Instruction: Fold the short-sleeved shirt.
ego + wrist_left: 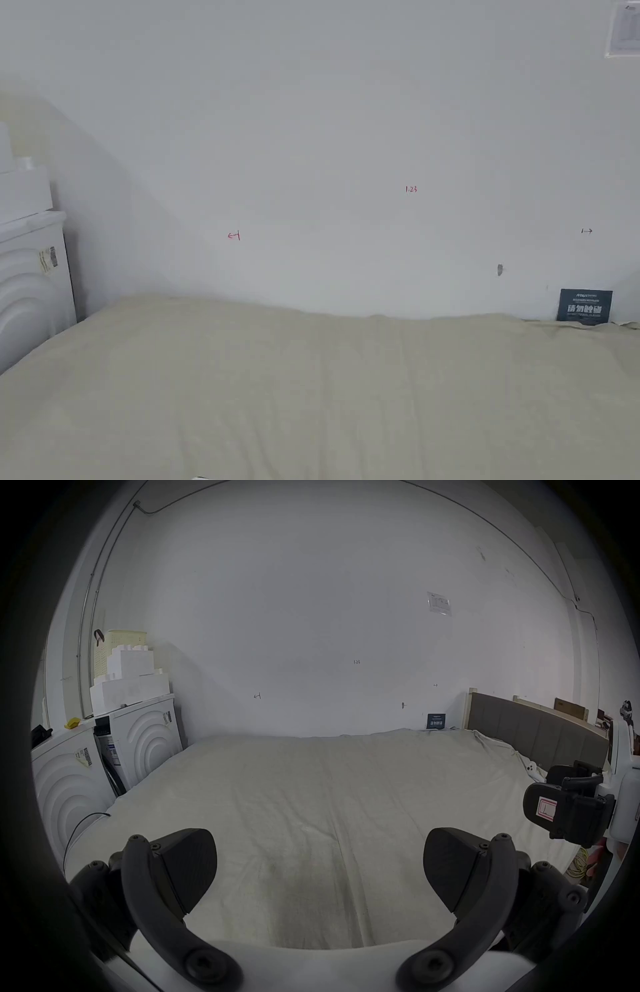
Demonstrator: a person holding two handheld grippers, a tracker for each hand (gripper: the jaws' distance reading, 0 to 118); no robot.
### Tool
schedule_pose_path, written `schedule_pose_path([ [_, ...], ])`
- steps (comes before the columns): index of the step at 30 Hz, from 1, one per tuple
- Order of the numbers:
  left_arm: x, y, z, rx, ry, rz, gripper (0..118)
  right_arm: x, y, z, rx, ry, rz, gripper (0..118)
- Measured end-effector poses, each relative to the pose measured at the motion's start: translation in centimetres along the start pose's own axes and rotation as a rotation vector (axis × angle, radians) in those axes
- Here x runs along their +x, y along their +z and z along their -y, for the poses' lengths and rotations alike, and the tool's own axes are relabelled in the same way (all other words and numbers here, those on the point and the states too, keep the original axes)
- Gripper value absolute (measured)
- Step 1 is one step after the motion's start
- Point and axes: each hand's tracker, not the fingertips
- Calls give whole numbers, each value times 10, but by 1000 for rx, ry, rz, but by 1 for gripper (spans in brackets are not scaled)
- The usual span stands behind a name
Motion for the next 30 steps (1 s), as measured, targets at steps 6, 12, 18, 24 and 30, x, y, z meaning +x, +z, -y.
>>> schedule_pose_path([
  [6, 0, 1, -1, 0, -1, 0, 118, 0, 0, 0, 2, -1, 1, 99],
  [12, 0, 1, -2, 3, 2, 6, 118, 0, 2, -2, 4, -7, -6, 99],
  [18, -1, 0, -1, -5, 10, 7, 118, 5, -5, -10, -71, -162, -101, 99],
  [24, -2, -1, 0, -18, 8, 7, 118, -11, -1, -14, -51, -115, -61, 99],
  [30, -2, -1, 0, -15, 17, 13, 118, -15, -1, -16, -65, -199, -141, 99],
])
